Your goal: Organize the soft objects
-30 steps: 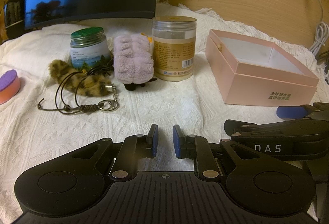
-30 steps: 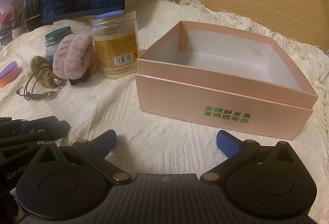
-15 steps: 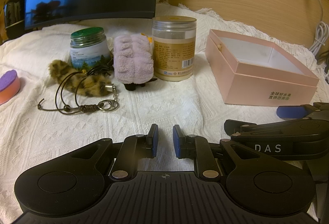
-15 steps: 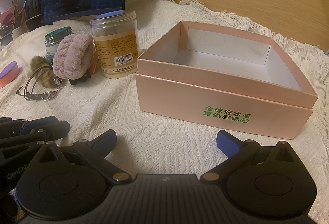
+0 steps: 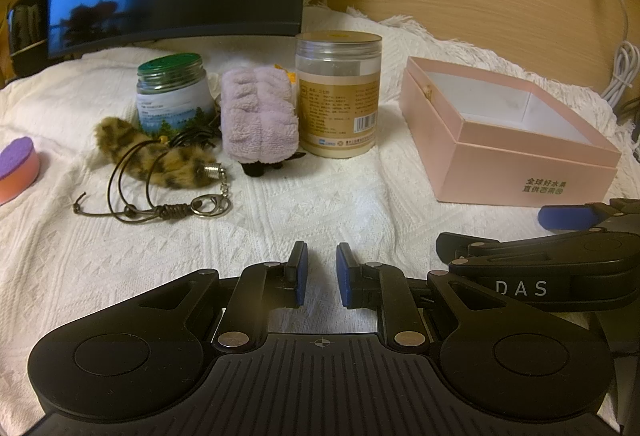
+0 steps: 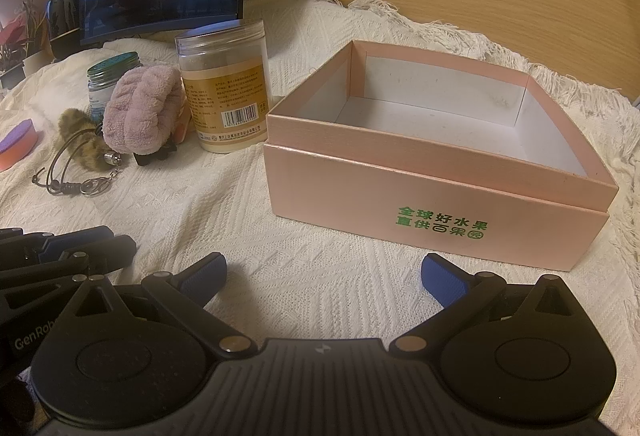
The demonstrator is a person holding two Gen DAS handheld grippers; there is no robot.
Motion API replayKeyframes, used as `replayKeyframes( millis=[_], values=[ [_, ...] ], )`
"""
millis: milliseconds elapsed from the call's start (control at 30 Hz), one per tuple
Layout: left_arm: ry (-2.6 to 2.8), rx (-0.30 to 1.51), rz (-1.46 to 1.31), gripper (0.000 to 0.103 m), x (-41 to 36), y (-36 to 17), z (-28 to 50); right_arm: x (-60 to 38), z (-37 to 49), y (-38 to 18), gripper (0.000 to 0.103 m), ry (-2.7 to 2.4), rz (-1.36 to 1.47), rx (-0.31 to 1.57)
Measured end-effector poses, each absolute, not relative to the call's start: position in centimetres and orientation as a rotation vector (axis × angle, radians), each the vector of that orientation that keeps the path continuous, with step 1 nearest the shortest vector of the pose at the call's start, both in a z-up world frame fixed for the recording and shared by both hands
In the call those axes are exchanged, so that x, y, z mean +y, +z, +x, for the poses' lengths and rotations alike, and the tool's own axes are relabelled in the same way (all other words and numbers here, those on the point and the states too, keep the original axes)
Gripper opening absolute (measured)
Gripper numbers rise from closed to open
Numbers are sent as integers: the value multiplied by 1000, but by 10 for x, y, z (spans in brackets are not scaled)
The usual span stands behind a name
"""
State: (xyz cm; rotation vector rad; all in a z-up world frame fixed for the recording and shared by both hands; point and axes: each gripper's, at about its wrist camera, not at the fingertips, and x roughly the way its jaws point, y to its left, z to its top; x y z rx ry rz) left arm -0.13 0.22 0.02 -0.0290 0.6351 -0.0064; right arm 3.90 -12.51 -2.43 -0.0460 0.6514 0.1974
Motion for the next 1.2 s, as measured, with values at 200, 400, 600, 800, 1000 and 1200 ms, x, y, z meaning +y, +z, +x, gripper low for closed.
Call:
replayKeyframes(
  millis=[200,400,600,800,1000,1200],
  values=[
    [-6,635,-29,18,2,0,-1,-125,39,-24,103,197,-46,651],
    [-4,635,-22,18,2,0,-1,-125,39,-24,103,198,-46,652],
    [-1,636,-11,18,2,0,0,-125,40,-24,103,197,-46,652],
    [0,636,-10,18,2,0,0,-125,39,-24,103,197,-47,652],
    [0,636,-10,18,2,0,0,-127,41,-24,103,198,-47,653],
    [-67,656,-140,18,23,3,0,-127,55,-14,103,212,-66,798]
  ],
)
